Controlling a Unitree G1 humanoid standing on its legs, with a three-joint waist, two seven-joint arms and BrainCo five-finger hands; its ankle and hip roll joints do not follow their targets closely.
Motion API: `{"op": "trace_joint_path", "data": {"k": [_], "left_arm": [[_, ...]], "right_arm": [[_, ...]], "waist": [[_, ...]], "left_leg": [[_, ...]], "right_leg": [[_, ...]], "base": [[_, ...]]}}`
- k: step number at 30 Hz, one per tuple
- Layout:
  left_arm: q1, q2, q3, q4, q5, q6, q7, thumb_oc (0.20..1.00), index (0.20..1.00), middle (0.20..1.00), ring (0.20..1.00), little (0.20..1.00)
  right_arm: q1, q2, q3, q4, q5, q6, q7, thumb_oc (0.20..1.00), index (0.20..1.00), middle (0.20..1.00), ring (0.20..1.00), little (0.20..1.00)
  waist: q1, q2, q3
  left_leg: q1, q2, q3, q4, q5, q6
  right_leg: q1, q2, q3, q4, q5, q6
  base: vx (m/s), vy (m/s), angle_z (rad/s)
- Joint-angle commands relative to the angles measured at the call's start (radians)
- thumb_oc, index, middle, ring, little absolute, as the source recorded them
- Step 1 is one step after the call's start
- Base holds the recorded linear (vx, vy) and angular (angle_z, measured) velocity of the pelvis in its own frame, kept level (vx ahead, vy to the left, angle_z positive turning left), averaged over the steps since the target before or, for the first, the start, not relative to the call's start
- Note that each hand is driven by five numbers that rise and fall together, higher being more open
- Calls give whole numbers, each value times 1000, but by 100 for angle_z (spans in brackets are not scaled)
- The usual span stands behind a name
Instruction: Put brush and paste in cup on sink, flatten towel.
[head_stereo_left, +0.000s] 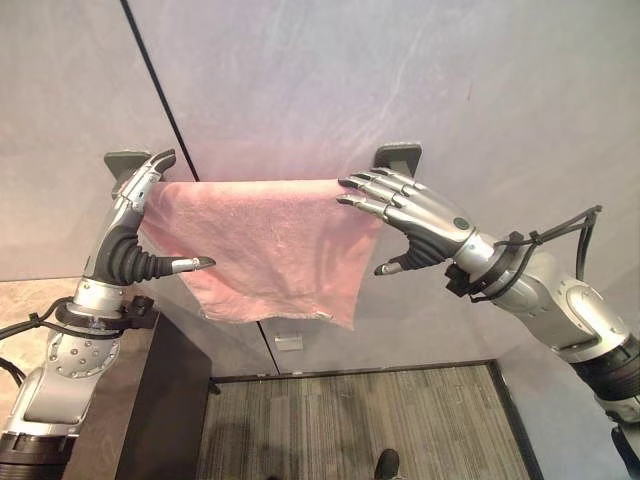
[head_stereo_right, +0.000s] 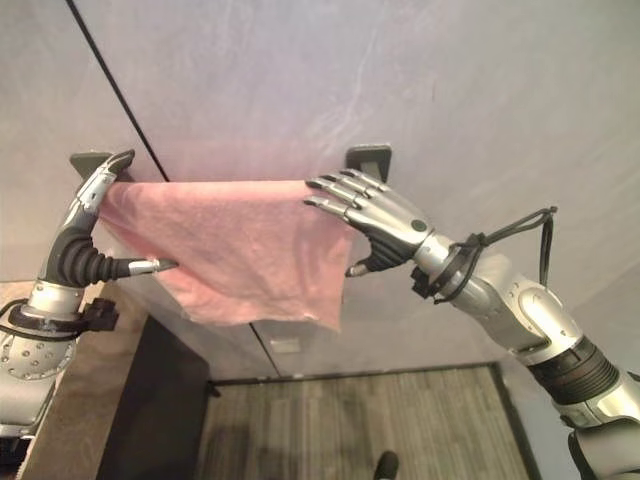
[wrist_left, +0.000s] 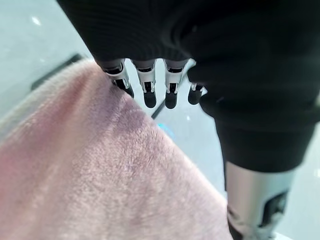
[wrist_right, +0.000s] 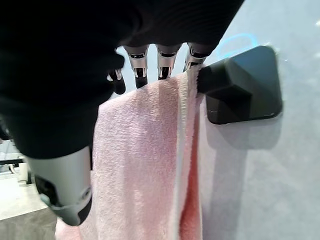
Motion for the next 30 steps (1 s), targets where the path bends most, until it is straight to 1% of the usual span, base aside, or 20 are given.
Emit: {"op": "trace_joint_path", "data": {"k": [1,3,4,8,9,11,14,16,20,23,25,26,30], "left_arm": [[-3,-59,-4,134,-92,77,-3,1000,1000,1000,1000,1000],[-21,-96,-17,153,-113,73,9,1000,1000,1000,1000,1000],[-30,-110,-21,163,-120,70,20,1000,1000,1000,1000,1000],[-47,-150,-25,167,-131,68,30,1000,1000,1000,1000,1000],[-47,-150,-25,167,-131,68,30,1000,1000,1000,1000,1000],[-66,-180,-36,164,-170,63,28,1000,1000,1000,1000,1000],[-84,-215,-42,168,-229,52,29,1000,1000,1000,1000,1000],[-90,-223,-42,170,-246,49,29,1000,1000,1000,1000,1000],[-126,-256,-50,164,-294,36,48,1000,1000,1000,1000,1000],[-170,-264,-57,150,-306,23,73,1000,1000,1000,1000,1000],[-196,-266,-61,141,-312,11,90,1000,1000,1000,1000,1000],[-220,-265,-59,113,-314,-4,106,1000,1000,1000,1000,1000],[-246,-271,-50,34,-317,-23,119,1000,1000,1000,1000,1000]], "right_arm": [[15,43,-61,120,93,79,-14,1000,1000,1000,1000,1000],[34,134,-95,151,181,85,-58,1000,1000,1000,1000,1000],[35,163,-102,166,176,84,-79,1000,1000,1000,1000,1000],[27,222,-108,184,129,97,-115,1000,1000,1000,1000,1000],[27,222,-108,184,129,97,-115,1000,1000,1000,1000,1000],[33,271,-115,196,170,101,-134,1000,1000,1000,1000,1000],[35,308,-120,220,212,96,-156,1000,1000,1000,1000,1000],[35,319,-119,229,218,99,-160,1000,1000,1000,1000,1000],[19,346,-112,269,203,118,-189,1000,1000,1000,1000,1000],[-4,362,-112,287,197,127,-221,1000,1000,1000,1000,1000],[-14,370,-124,274,201,119,-248,1000,1000,1000,1000,1000],[-27,377,-145,248,203,106,-287,1000,1000,1000,1000,1000],[-31,398,-187,188,224,78,-332,1000,1000,1000,1000,1000]], "waist": [[14,5,78],[10,6,76],[10,7,74],[9,9,69],[9,9,69],[9,10,59],[8,10,50],[8,9,46],[7,11,36],[6,10,23],[4,10,16],[2,12,9],[0,15,-1]], "left_leg": [[-14,-7,-71,-6,50,-14],[-10,-6,-70,-6,48,-12],[-8,-7,-69,-6,47,-11],[-2,-7,-64,-6,45,-10],[-2,-7,-64,-6,45,-10],[1,-7,-64,-6,46,-9],[7,-8,-65,-6,45,-10],[9,-7,-65,-6,45,-10],[16,-6,-67,-6,45,-11],[20,-4,-68,-6,46,-13],[23,-3,-70,-6,46,-14],[27,-3,-73,-6,46,-14],[32,1,-77,-6,50,-15]], "right_leg": [[117,-91,-18,19,-1,121],[119,-91,-15,19,-1,118],[121,-91,-14,18,-2,117],[126,-93,-10,17,0,116],[126,-93,-10,17,0,116],[131,-94,-10,15,1,115],[137,-94,-13,15,1,113],[140,-94,-14,15,0,113],[149,-95,-14,15,-3,109],[155,-95,-18,16,-3,108],[160,-94,-18,16,-5,106],[164,-93,-16,17,-7,105],[168,-91,-20,18,-13,102]], "base": [[0,0,0],[0,0,0],[0,0,0],[0,0,0],[0,0,0],[0,0,0],[0,0,0],[0,0,0],[0,0,0],[0,0,0],[0,0,0],[0,0,0],[-7,-4,1]]}}
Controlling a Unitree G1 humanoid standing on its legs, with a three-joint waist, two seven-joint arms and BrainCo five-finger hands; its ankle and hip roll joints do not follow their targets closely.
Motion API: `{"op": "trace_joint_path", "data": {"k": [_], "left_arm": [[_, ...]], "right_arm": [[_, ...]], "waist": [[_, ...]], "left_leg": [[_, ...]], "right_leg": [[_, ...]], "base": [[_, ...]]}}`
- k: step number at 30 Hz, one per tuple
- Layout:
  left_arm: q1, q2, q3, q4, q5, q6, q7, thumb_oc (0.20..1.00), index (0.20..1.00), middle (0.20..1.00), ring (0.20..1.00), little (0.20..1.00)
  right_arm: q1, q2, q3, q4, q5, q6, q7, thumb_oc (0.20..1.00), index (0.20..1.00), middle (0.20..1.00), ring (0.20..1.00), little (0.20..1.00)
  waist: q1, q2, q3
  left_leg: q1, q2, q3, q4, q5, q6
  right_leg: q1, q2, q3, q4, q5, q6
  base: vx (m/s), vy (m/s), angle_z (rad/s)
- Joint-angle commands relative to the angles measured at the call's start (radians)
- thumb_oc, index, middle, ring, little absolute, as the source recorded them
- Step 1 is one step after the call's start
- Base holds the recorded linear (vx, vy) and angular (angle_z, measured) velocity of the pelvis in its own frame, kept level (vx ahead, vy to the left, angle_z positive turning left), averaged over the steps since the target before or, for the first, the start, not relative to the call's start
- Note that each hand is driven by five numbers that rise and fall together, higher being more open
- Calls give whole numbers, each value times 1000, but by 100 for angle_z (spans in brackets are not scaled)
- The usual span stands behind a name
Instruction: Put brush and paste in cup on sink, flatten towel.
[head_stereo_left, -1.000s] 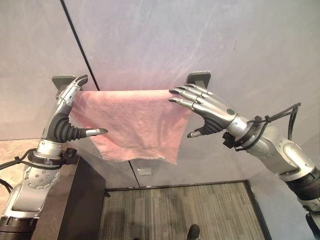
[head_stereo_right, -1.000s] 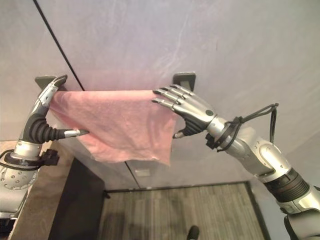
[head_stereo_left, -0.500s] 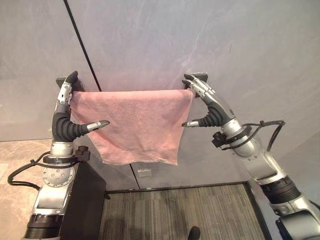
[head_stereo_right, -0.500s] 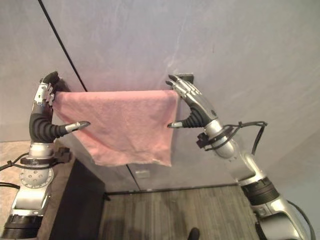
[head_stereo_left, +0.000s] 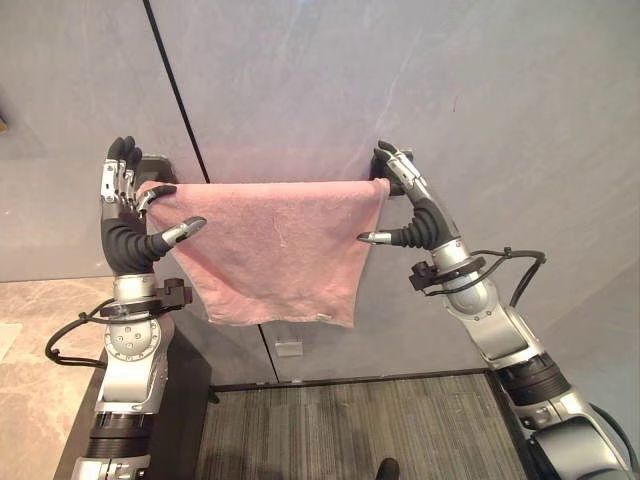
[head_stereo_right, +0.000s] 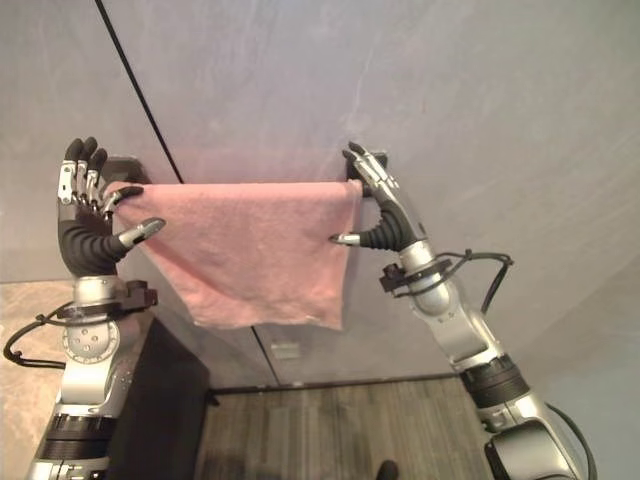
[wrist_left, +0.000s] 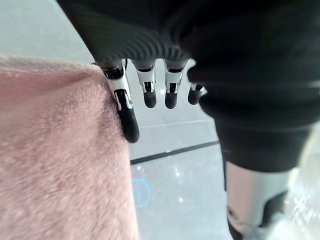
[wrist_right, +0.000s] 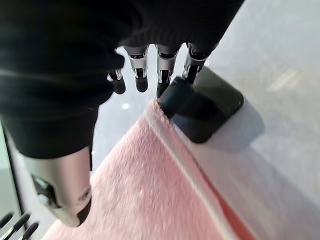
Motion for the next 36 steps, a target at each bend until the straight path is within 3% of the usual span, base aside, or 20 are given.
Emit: {"op": "trace_joint_path", "data": {"k": [1,11,14,16,17,26,28,29,32,33,34,36], "left_arm": [[-93,0,-8,-57,-32,-35,32,1000,1000,1000,1000,1000],[-67,-10,56,-125,-56,-53,38,1000,1000,1000,1000,1000],[8,-6,91,-85,-16,-25,43,1000,1000,1000,1000,1000],[46,31,97,-57,122,4,69,1000,1000,1000,1000,1000],[62,30,102,-52,114,0,59,1000,1000,1000,1000,1000],[176,-74,140,83,36,21,48,1000,1000,1000,1000,1000],[195,-98,105,203,-23,55,18,1000,1000,1000,1000,1000],[197,-121,71,367,-61,90,-11,1000,1000,1000,1000,1000],[199,-149,38,523,-109,130,-50,1000,1000,1000,1000,1000],[197,-148,39,526,-111,128,-51,1000,1000,1000,1000,1000],[184,-165,-1,689,-87,168,-57,1000,1000,1000,1000,1000],[168,-173,-24,771,-72,188,-65,1000,1000,1000,1000,1000]], "right_arm": [[-75,24,-107,-20,64,4,-69,1000,1000,1000,1000,1000],[9,59,-194,-115,240,-50,-51,1000,1000,1000,1000,1000],[103,40,-241,-95,268,-48,-33,1000,1000,1000,1000,1000],[154,25,-258,-62,305,-49,-11,1000,1000,1000,1000,1000],[169,19,-268,-54,312,-45,-5,1000,1000,1000,1000,1000],[308,37,-333,70,365,-38,-7,1000,1000,1000,1000,1000],[355,61,-317,164,381,-21,-1,1000,1000,1000,1000,1000],[382,68,-285,259,366,11,11,1000,1000,1000,1000,1000],[406,76,-253,369,363,41,32,1000,1000,1000,1000,1000],[405,75,-252,371,364,40,32,1000,1000,1000,1000,1000],[403,93,-227,515,367,58,30,1000,1000,1000,1000,1000],[388,96,-210,598,374,59,29,1000,1000,1000,1000,1000]], "waist": [[5,17,-3],[-3,21,-13],[-4,21,-14],[-3,21,-14],[-2,20,-13],[1,14,-5],[-5,16,-2],[-13,17,3],[-16,20,8],[-17,20,8],[-21,26,8],[-23,28,10]], "left_leg": [[-4,12,-75,0,41,-22],[-2,21,-83,0,51,-28],[-6,25,-90,0,56,-32],[-9,30,-95,0,61,-36],[-10,30,-97,0,62,-37],[-13,33,-101,0,67,-37],[-14,34,-99,0,70,-37],[-15,36,-98,0,74,-37],[-18,39,-100,0,79,-38],[-18,39,-100,0,79,-38],[-8,42,-113,0,63,-48],[-9,42,-114,0,64,-48]], "right_leg": [[134,-78,-20,20,-19,99],[138,-72,-21,23,-25,93],[144,-69,-30,23,-27,89],[148,-66,-39,22,-30,88],[149,-66,-41,21,-30,88],[154,-66,-57,20,-23,89],[152,-67,-55,21,-25,87],[149,-66,-52,24,-27,84],[148,-63,-54,28,-32,82],[148,-63,-54,28,-33,82],[157,-57,-42,29,-50,91],[155,-57,-41,31,-52,89]], "base": [[-29,-18,4],[-3,-2,0],[0,0,0],[0,0,0],[-10,-6,3],[-2,-7,8],[-17,-4,0],[0,0,0],[0,0,0],[48,-1,-1],[47,5,-1],[24,2,0]]}}
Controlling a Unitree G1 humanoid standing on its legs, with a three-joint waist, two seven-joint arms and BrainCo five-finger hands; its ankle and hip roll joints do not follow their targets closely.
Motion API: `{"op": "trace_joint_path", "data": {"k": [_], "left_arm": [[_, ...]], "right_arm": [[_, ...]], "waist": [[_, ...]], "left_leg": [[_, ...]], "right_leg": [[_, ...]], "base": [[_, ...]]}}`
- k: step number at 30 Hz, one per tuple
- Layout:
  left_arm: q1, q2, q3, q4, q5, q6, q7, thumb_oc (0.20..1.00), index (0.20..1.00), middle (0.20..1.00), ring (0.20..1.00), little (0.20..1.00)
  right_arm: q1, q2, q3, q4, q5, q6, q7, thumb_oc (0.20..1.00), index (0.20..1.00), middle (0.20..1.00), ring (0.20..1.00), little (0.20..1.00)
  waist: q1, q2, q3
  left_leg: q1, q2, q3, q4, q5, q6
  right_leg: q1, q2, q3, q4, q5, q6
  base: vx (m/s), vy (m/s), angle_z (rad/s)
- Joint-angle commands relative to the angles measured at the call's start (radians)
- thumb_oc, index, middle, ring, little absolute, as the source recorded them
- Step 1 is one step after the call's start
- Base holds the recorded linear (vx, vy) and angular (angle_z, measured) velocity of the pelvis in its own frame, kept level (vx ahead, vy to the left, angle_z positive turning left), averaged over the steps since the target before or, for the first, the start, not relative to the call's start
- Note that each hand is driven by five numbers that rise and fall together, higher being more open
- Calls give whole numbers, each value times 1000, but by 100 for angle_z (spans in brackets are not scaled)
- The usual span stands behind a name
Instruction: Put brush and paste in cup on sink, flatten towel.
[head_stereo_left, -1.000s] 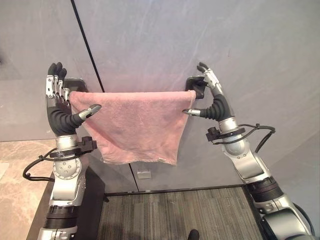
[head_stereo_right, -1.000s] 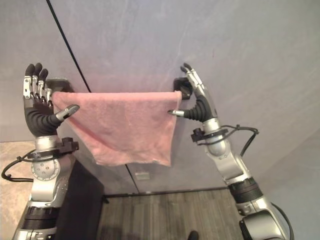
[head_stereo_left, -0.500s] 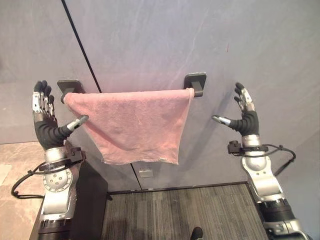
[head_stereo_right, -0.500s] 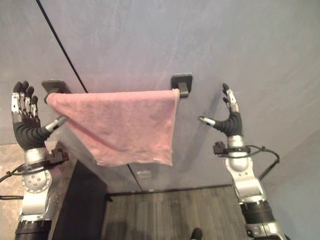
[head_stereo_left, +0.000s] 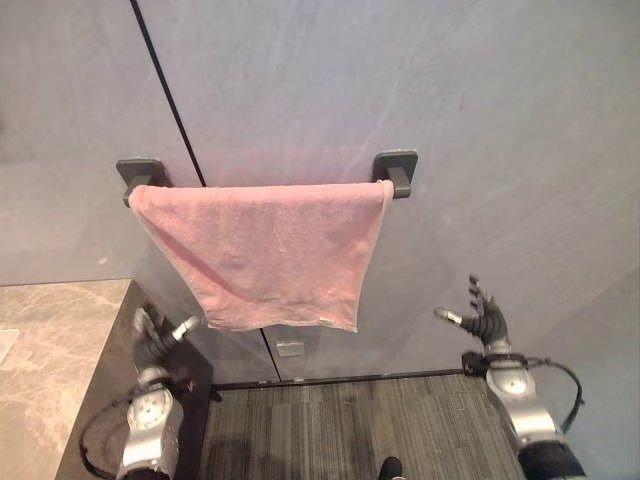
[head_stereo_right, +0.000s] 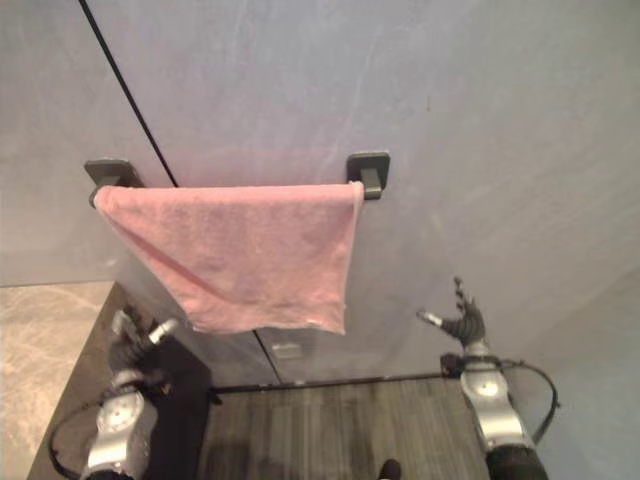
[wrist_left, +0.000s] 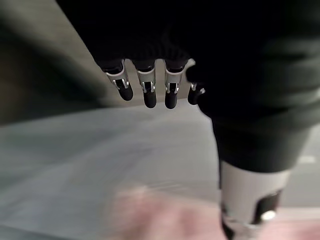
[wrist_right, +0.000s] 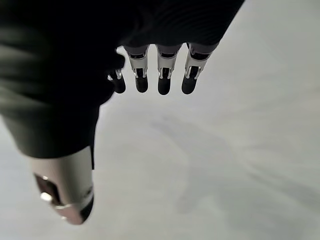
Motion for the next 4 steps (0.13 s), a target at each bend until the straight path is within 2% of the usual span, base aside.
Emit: {"op": "trace_joint_path", "data": {"k": [1,4], "left_arm": [[-50,-6,-53,157,69,33,-21,1000,1000,1000,1000,1000],[-56,-24,-63,280,79,45,-24,1000,1000,1000,1000,1000]], "right_arm": [[-60,27,48,159,45,-7,7,1000,1000,1000,1000,1000],[-77,38,81,264,57,-2,27,1000,1000,1000,1000,1000]], "waist": [[-6,12,-19],[-8,12,-21]], "left_leg": [[-38,36,-82,1,68,-49],[-36,37,-82,1,68,-50]], "right_leg": [[105,-63,-4,24,-35,85],[106,-59,-2,23,-38,84]], "base": [[0,0,0],[0,0,0]]}}
